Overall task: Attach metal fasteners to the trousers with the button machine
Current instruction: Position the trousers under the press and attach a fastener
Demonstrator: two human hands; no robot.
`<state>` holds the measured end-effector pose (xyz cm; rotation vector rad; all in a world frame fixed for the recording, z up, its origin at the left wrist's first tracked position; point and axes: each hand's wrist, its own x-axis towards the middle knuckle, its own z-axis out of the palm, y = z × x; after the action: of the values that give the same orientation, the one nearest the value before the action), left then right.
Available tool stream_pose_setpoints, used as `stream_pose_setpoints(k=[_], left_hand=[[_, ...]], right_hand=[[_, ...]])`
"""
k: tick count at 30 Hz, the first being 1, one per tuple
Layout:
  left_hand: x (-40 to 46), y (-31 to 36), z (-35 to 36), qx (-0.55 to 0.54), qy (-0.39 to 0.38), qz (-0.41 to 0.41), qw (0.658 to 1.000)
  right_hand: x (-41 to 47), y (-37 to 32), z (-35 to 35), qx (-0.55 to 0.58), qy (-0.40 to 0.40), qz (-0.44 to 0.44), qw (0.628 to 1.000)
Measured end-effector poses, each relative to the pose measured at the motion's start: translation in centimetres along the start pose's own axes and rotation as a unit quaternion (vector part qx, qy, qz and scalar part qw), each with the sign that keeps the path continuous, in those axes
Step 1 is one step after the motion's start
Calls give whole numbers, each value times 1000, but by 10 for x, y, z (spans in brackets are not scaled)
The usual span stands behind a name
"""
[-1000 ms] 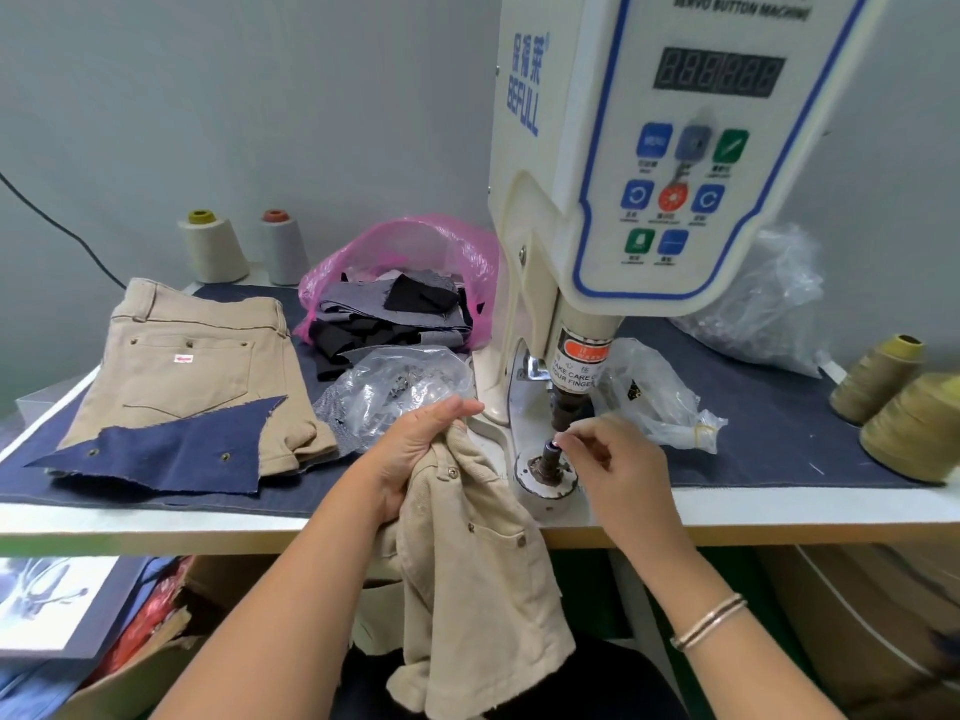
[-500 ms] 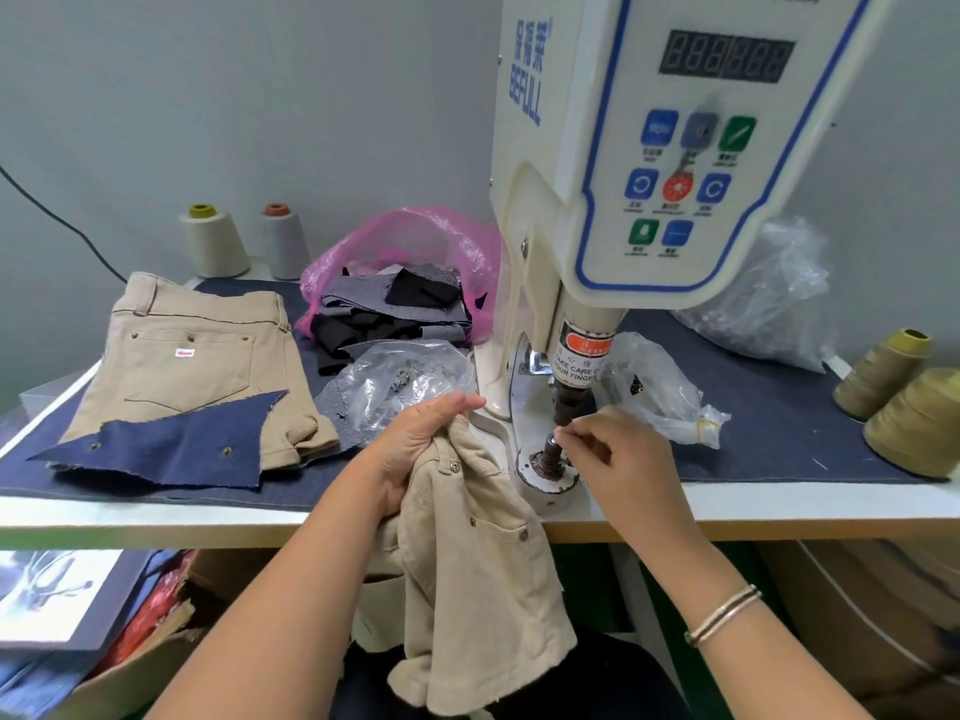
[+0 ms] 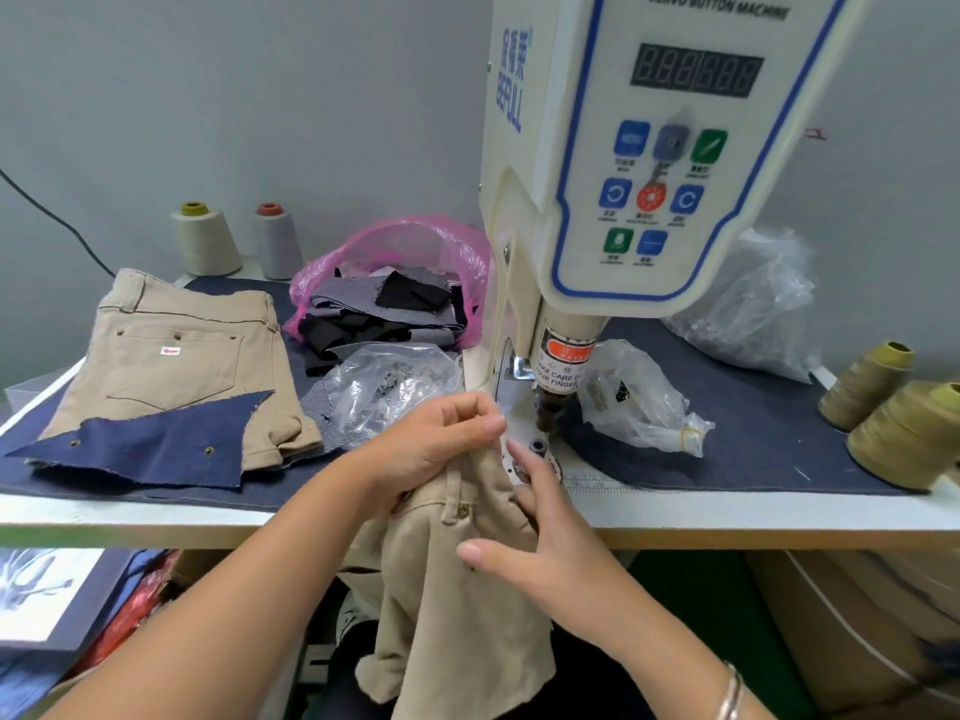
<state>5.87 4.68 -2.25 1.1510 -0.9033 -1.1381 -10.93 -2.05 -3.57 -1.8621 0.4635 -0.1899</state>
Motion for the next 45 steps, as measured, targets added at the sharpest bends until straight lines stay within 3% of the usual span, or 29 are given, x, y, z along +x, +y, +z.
stream_pose_setpoints(k=[3, 6, 8, 12, 14, 18, 23, 25, 28, 30, 34, 41, 45], left_hand=[[1, 8, 0, 72, -4, 17, 997], [2, 11, -3, 156, -48, -25, 986], [-2, 10, -10, 176, -52, -66, 981], [-19, -2, -26, 232, -86, -142, 958], [-25, -6, -33, 232, -114, -173, 950], [-21, 1, -32, 149, -74, -114, 980], [2, -3, -24, 91, 31, -92, 991], [12, -6, -19, 84, 51, -87, 991], [23, -7, -12, 84, 65, -78, 991], [28, -5, -7, 81, 52, -73, 993], [30, -4, -4, 95, 40, -67, 992], [31, -3, 0, 127, 14, -55, 990], [33, -5, 2, 181, 41, -74, 980]], right_hand=[[2, -3, -5, 38, -19, 40, 998], [4, -5, -18, 228, -37, 73, 970], [5, -2, -28, 344, -7, 112, 932], [8, 17, -50, 443, 103, 170, 874], [11, 27, -61, 482, 141, 147, 852], [22, 42, -79, 517, 156, 138, 830], [30, 41, -104, 431, 147, 189, 870], [34, 41, -112, 306, 166, 184, 919], [39, 32, -114, 103, 212, 30, 971], [41, 27, -111, 32, 166, -54, 984], [51, 19, -100, -161, 88, -77, 980], [66, 5, -92, -168, -38, -9, 985], [63, 6, -106, -104, -12, 12, 994]])
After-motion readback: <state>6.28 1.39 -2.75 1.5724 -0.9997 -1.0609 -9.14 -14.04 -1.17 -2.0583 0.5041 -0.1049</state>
